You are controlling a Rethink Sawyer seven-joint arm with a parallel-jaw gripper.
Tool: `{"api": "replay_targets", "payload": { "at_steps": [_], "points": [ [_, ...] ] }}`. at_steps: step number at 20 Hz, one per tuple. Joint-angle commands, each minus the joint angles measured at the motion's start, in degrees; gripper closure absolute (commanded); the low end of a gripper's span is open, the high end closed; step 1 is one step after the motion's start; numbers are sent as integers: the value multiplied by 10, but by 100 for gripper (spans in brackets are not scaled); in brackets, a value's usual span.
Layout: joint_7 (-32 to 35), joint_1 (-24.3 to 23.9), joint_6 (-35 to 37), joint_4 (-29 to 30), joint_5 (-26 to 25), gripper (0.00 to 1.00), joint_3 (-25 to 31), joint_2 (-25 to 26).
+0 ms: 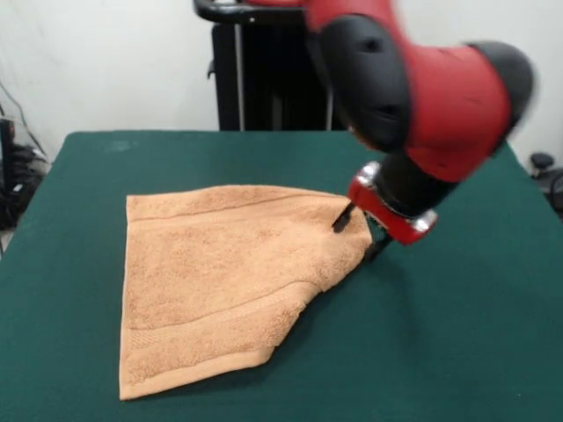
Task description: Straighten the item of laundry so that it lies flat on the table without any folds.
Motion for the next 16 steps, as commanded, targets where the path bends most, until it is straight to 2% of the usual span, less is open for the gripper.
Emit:
{"api": "replay_targets", "payload": {
  "at_steps": [1,4,16],
  "points": [
    [154,105,300,-232,-15,0,-76,169],
    [185,120,320,-239,-9,0,-97,182],
    [232,122,263,-254,26,0,-109,215]
  ]
}}
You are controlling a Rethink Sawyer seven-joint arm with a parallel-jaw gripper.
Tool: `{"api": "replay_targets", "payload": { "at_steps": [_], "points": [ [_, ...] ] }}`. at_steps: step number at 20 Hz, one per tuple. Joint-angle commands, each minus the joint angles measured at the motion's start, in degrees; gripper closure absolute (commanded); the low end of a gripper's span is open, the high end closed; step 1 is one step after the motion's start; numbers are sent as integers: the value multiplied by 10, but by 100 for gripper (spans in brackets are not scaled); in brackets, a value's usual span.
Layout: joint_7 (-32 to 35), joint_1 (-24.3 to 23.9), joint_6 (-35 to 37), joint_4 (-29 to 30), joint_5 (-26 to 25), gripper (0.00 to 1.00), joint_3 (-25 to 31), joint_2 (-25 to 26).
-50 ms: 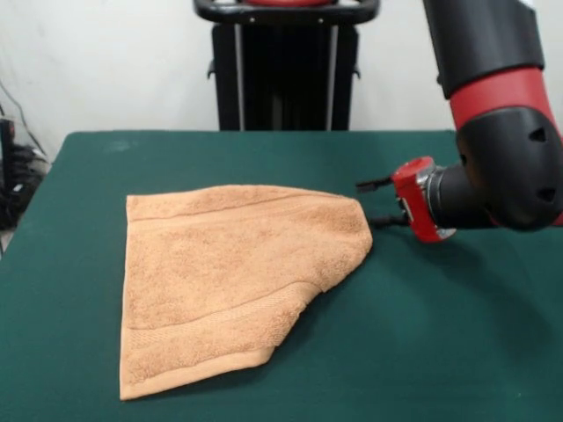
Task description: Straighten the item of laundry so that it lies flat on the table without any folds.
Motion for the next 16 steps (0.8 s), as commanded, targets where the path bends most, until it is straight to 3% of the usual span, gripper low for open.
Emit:
{"api": "replay_targets", "payload": {
  "at_steps": [1,16],
  "points": [
    [216,-2,-50,-46,9,0,-25,60],
    [242,2,-130,-231,-19,0,-16,186]
  ]
}}
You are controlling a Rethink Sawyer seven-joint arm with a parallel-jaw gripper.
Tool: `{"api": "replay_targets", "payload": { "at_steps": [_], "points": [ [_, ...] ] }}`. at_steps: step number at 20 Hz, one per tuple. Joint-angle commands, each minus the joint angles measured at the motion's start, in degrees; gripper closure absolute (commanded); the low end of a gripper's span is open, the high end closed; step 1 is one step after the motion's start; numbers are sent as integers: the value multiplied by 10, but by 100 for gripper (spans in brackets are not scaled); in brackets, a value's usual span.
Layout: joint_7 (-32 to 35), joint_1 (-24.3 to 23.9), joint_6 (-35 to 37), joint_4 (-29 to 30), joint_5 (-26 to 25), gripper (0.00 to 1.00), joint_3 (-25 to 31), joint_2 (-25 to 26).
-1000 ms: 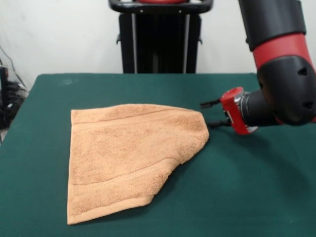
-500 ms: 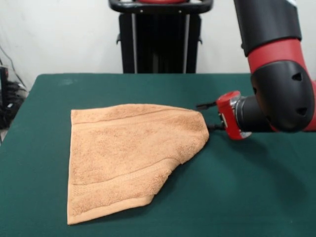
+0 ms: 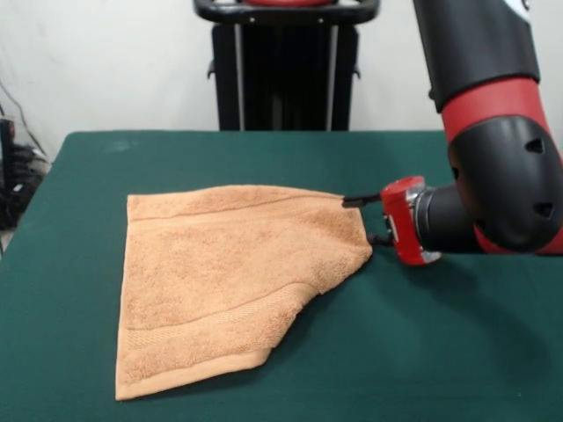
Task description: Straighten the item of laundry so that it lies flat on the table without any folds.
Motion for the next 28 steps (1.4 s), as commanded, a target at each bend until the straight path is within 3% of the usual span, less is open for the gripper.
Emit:
{"api": "replay_targets", "payload": {
  "at_steps": [1,7,12,17,28],
  "points": [
    [233,-1,-176,-118,-28,0,40,127],
    [214,-1,-189,-152,-44,0,46,143],
    [202,-2,-233,-118,-43,0,39,126],
    [186,4,-231,-116,-46,0,35,121],
    [162,11,-168,-218,-32,0,87,149]
  ]
}}
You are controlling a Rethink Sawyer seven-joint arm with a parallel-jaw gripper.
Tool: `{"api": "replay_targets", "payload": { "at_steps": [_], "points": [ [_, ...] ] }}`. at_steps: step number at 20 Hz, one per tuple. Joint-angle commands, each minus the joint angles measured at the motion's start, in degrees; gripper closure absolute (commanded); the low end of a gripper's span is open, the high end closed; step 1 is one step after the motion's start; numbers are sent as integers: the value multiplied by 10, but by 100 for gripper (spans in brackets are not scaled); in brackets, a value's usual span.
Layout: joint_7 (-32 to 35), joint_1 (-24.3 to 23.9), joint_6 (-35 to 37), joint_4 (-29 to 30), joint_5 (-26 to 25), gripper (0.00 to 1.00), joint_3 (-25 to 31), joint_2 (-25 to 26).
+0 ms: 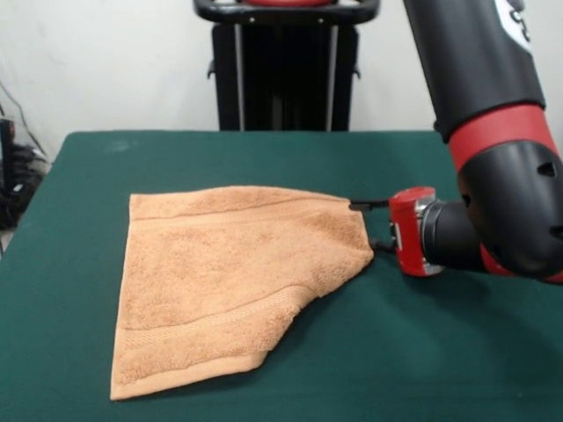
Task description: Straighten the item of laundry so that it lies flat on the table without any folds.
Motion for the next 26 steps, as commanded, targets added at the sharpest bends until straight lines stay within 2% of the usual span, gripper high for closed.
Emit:
{"api": "replay_targets", "payload": {
  "at_steps": [1,6,10,17,23,26],
  "points": [
    [162,10,-268,-105,-19,0,94,89],
    [171,16,-261,-163,-39,0,117,112],
    [174,17,-259,-186,-44,0,143,120],
    [167,19,-263,-201,-67,0,185,116],
    [179,21,-277,-209,-112,0,236,111],
    [151,13,-301,-200,-104,0,242,111]
  ]
}}
